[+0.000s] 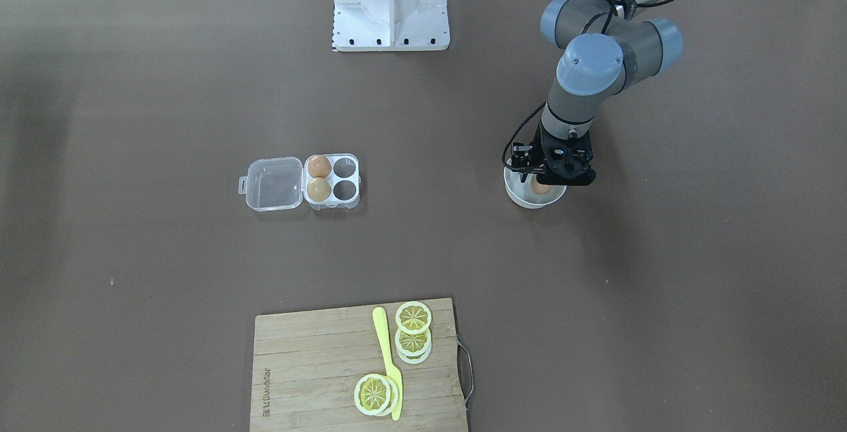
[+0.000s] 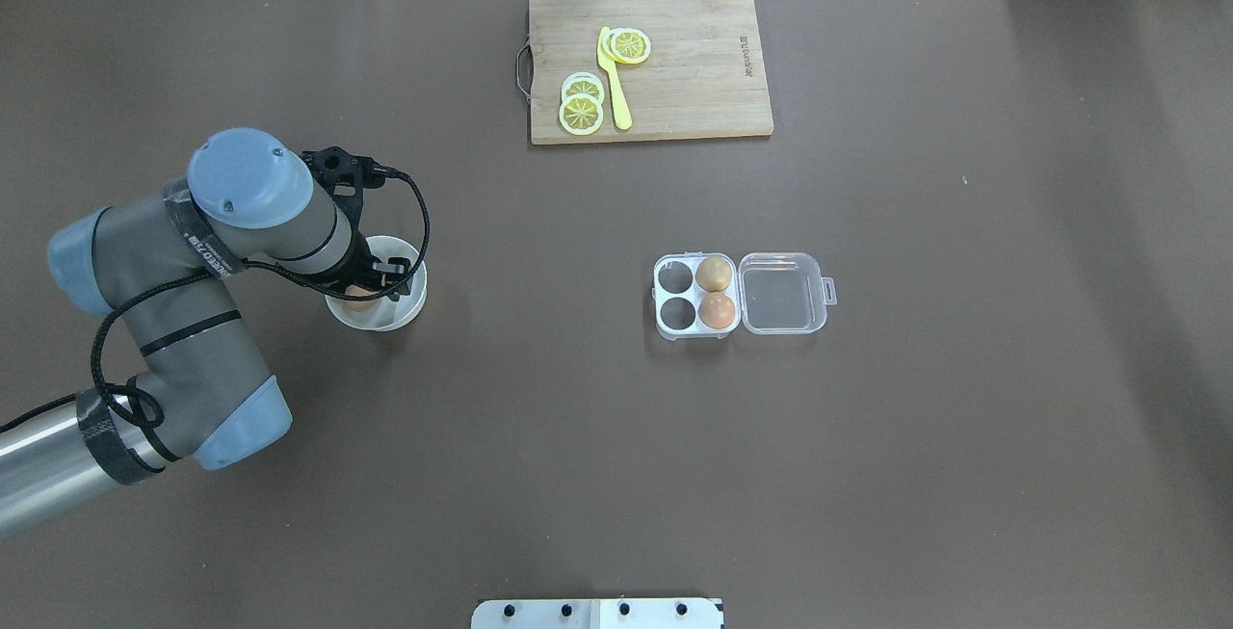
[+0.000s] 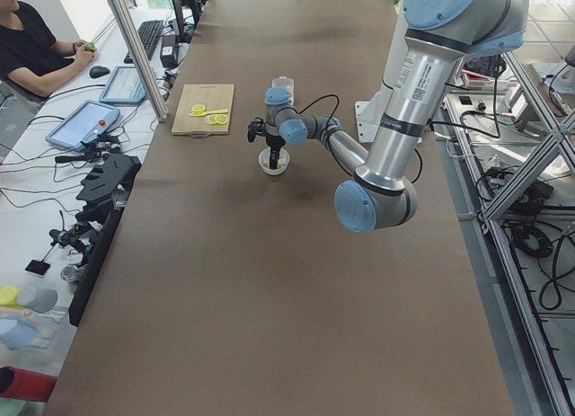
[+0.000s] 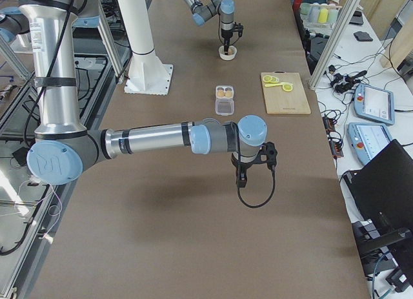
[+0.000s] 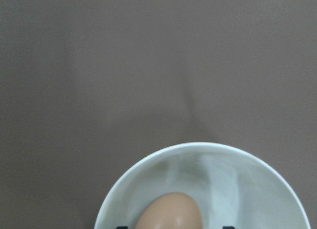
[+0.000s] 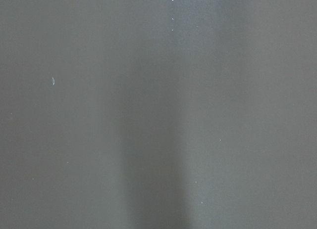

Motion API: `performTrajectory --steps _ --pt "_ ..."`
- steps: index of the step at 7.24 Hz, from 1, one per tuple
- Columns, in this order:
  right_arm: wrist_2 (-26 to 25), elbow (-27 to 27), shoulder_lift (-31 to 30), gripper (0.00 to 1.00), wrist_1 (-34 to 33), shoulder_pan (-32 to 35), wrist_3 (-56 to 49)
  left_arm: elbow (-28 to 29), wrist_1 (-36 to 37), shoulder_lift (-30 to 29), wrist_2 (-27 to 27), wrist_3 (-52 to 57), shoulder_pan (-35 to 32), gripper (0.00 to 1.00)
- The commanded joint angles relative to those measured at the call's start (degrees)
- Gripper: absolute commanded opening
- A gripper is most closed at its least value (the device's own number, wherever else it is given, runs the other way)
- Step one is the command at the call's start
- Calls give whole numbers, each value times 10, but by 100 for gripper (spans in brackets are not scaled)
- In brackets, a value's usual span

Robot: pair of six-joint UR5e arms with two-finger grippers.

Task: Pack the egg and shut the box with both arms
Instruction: 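Lower the left gripper into the bowl and grasp the brown egg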

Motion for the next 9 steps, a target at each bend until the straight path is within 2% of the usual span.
performTrajectory --steps 1,3,4,5,8,9 --pt "5 0 10 100 1 -11 18 0 1 0 1 -3 1 62" --pt "5 -1 14 100 1 -16 26 0 2 -1 1 -3 0 34" --pt "5 0 20 100 1 -16 27 -4 2 0 1 -4 0 14" --pt "11 0 30 100 1 -17 38 -18 4 2 0 -6 0 0" --pt "21 3 51 100 3 -21 53 -119 5 35 -38 -29 -37 0" --pt "20 12 64 100 2 -25 57 -130 -1 22 -31 -98 -35 0"
